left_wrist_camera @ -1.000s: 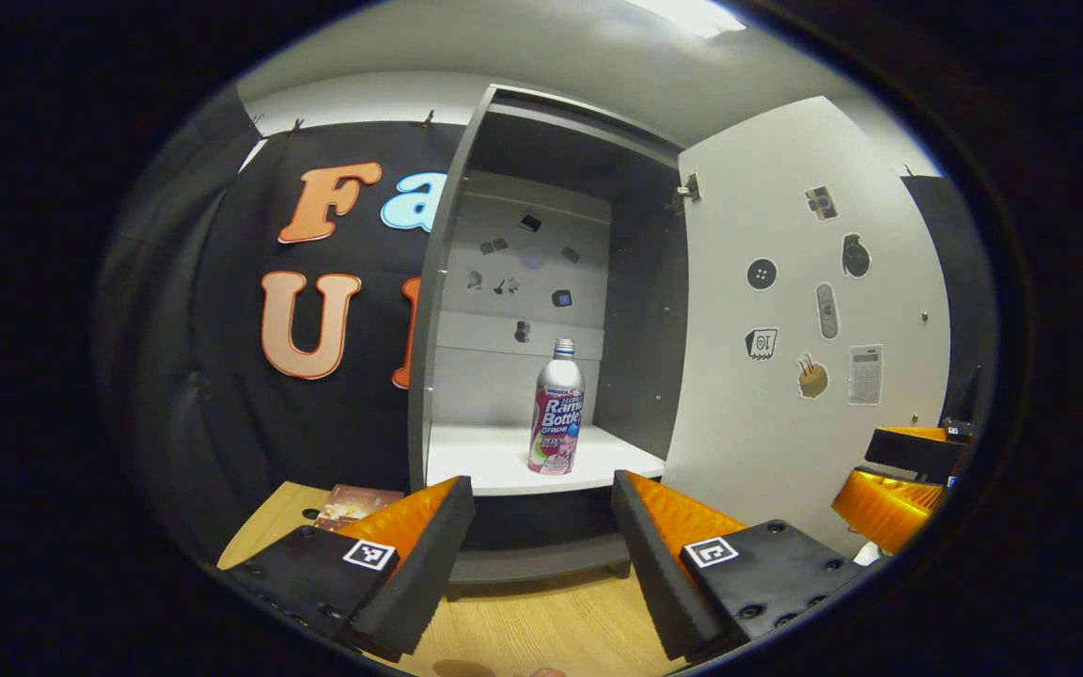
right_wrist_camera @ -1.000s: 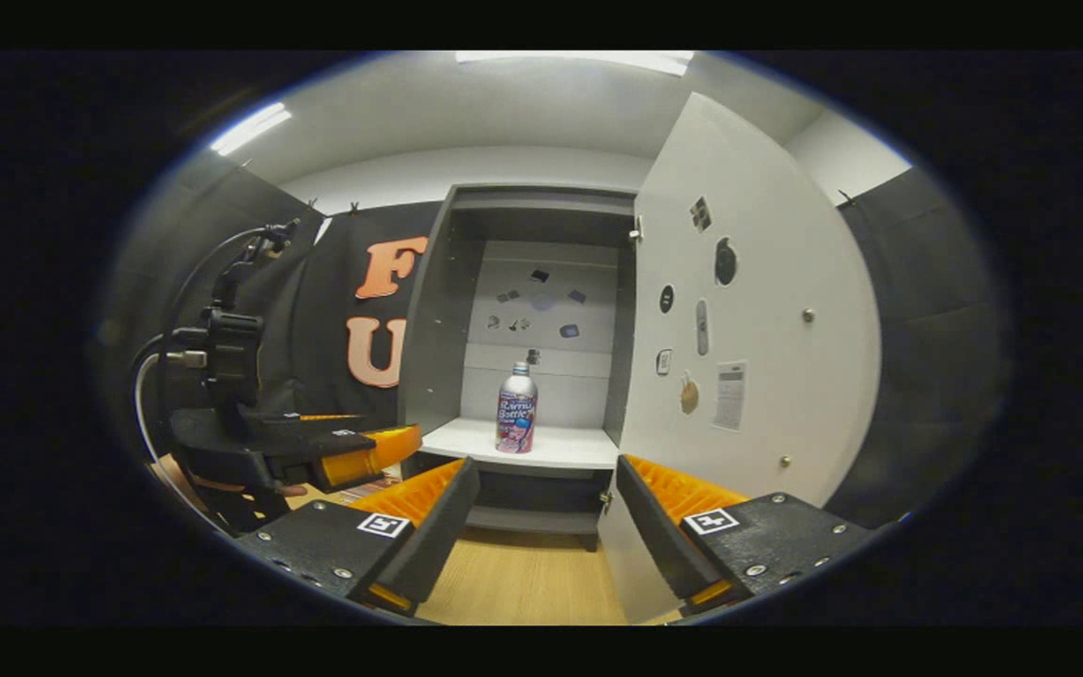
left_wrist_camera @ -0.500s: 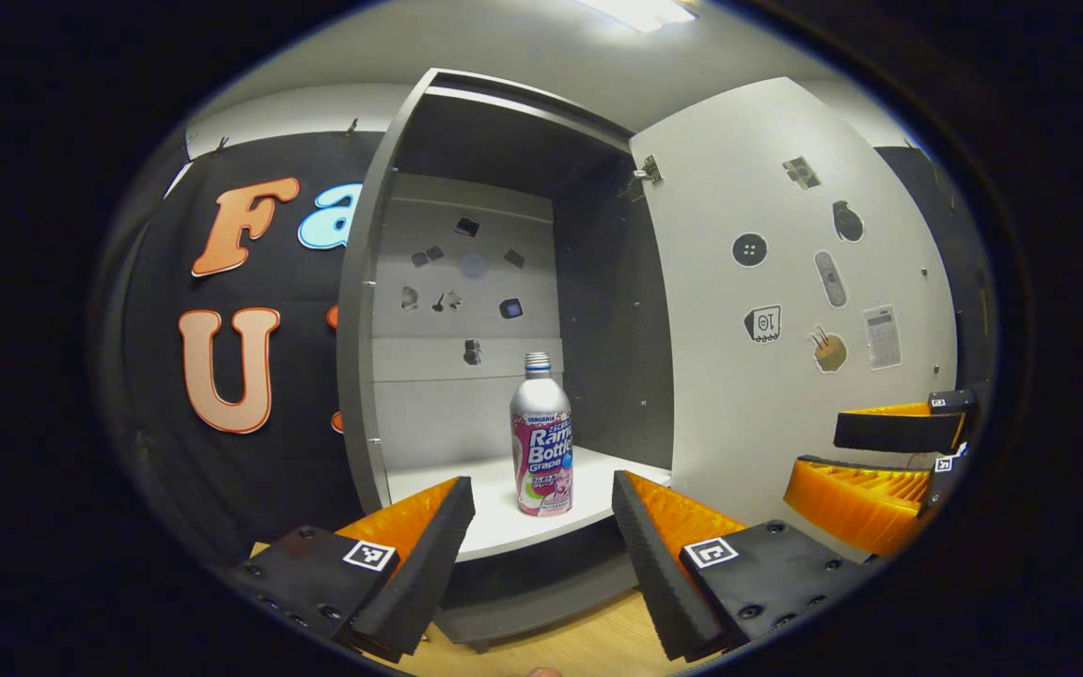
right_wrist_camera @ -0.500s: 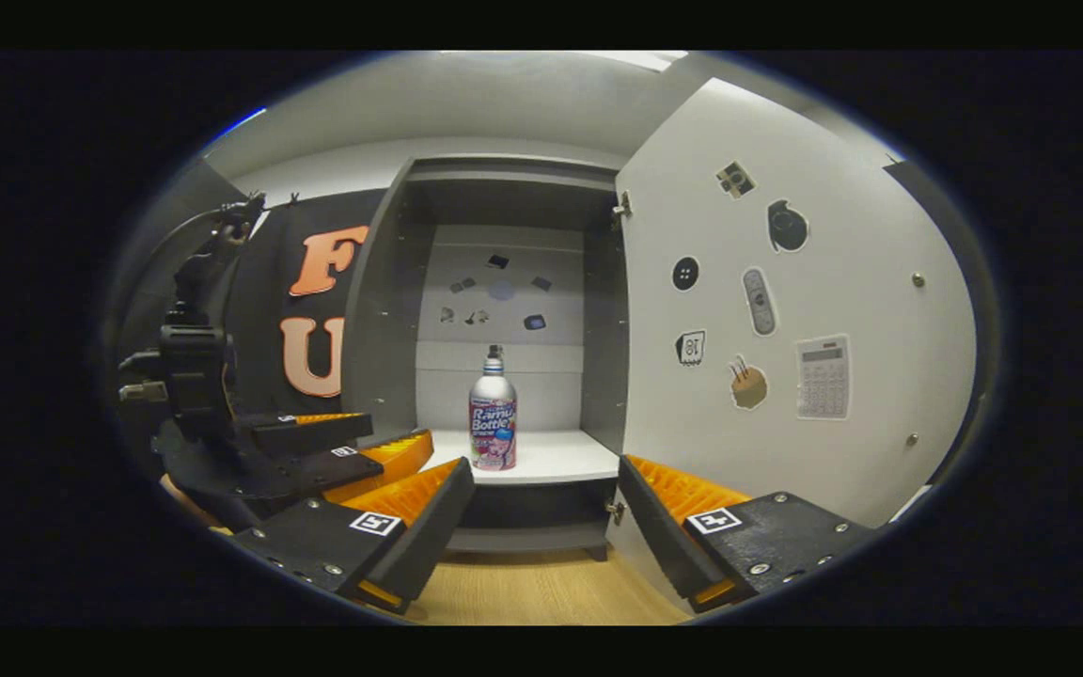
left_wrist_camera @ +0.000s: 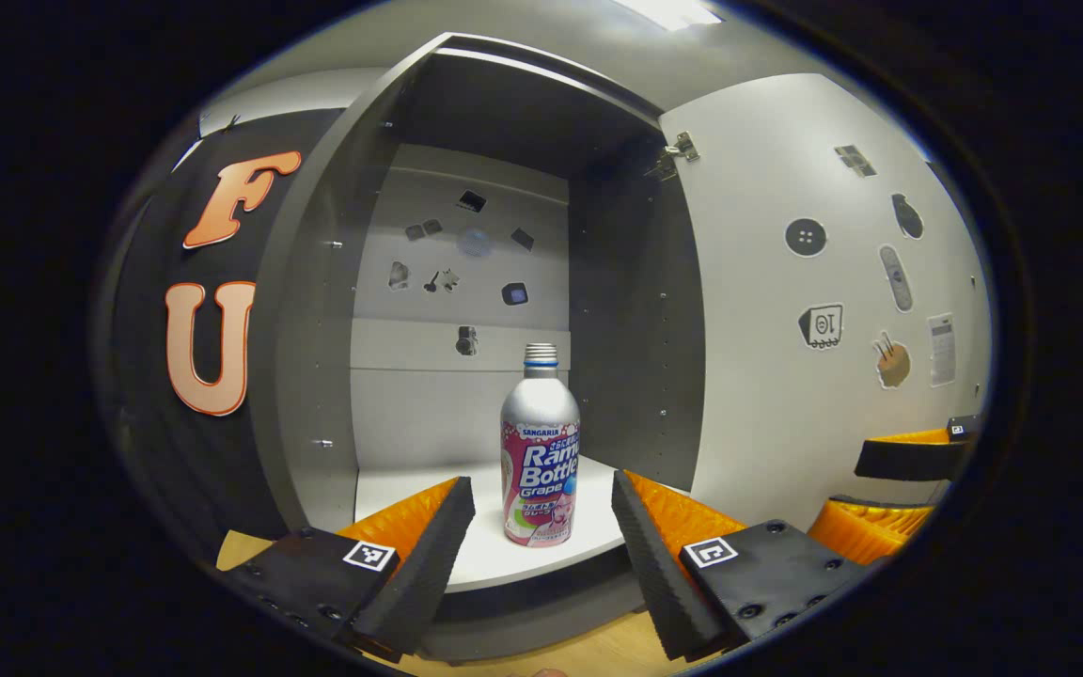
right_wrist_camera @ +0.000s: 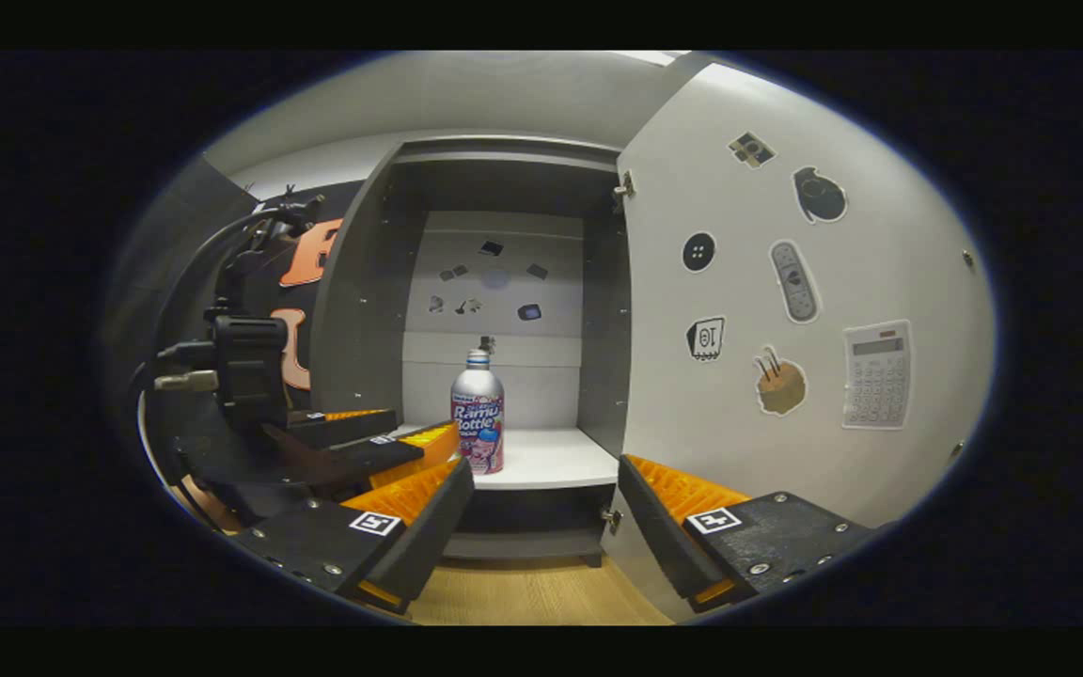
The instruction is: Open the cabinet door with the right hand, grasp the bottle in the cabinet with the left hand and place it on the coaster, then close the cabinet door with the right hand.
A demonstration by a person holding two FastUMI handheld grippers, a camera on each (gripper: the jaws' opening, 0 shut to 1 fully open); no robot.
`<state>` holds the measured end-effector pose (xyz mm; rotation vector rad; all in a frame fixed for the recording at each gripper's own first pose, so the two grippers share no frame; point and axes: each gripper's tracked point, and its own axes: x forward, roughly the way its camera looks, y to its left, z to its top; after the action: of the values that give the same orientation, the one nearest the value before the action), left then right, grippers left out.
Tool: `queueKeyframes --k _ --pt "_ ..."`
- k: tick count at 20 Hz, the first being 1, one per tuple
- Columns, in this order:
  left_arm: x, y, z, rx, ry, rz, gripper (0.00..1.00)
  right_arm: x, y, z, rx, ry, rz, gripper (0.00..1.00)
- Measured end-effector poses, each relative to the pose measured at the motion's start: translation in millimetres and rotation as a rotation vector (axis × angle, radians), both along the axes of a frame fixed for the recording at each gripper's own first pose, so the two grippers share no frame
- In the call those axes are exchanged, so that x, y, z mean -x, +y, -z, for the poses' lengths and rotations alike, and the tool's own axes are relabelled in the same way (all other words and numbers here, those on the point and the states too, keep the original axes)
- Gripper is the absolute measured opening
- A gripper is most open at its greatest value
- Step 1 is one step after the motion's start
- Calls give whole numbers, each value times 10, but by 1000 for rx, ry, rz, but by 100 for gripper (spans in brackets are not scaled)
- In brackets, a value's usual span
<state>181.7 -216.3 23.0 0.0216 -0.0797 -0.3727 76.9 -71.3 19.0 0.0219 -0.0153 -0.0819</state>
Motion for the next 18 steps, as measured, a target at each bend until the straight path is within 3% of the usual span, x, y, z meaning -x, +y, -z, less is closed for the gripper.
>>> queueKeyframes --k 5,15,18 --pt "-475 -176 65 -20 -14 -35 96 -149 -151 132 25 23 -13 95" --pt "-888 -264 203 -64 -11 -73 97 -374 -254 320 22 51 -56 95" --pt "-873 -297 176 -73 -24 -81 86 -437 -273 301 39 40 -66 95"
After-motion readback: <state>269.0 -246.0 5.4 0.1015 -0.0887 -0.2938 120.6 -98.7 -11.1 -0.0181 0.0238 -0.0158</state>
